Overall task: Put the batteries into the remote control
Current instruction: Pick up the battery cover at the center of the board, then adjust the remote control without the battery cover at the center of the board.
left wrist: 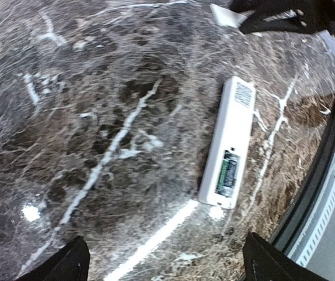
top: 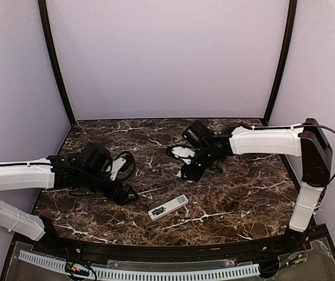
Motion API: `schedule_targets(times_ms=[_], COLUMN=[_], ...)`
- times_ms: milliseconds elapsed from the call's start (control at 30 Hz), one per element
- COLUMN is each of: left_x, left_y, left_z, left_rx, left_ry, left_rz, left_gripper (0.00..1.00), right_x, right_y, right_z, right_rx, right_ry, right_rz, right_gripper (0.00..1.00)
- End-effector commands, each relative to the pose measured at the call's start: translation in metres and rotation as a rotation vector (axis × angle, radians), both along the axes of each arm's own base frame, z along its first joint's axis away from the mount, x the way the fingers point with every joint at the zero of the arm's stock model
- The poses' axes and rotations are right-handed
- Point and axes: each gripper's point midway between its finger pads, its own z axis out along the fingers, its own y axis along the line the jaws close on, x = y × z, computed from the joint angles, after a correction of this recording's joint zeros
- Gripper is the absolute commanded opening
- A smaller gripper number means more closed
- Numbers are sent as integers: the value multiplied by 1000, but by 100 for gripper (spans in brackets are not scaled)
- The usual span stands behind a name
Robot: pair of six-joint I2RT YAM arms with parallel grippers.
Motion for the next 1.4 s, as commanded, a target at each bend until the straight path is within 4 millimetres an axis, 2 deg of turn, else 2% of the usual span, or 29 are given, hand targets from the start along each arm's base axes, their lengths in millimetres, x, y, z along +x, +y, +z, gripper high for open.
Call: schedule_targets(times_ms=[0, 167, 500, 767, 933, 1100, 1367], left_x=[-14, -34, -31, -30, -26, -13, 1], left_y=[-15, -35, -46, -63, -61, -47, -36], left_z=[-1, -17, -54, -64, -72, -73, -67], left_rx=[1, 86, 340, 369, 410, 486, 434], left_ry=[-72, -155, -290, -312, -318, -369, -358], left_rz=[-84, -184, -256, -296, -285, -236, -155], left_gripper=[96, 99, 99, 99, 99, 99, 98], right_x=[-2, -1, 0, 0, 1, 1, -4], right_y=[5, 1, -3, -4, -5, -5, 1], right_z=[24, 27, 33, 33, 34, 33, 36], right_rx=[55, 50, 86, 90, 94, 91, 120], right_ry=[-34, -46, -36, -33, -34, -32, -10], right_rz=[21, 8, -7, -9, -12, -11, 3], right_gripper=[23, 23, 22, 22, 22, 21, 21])
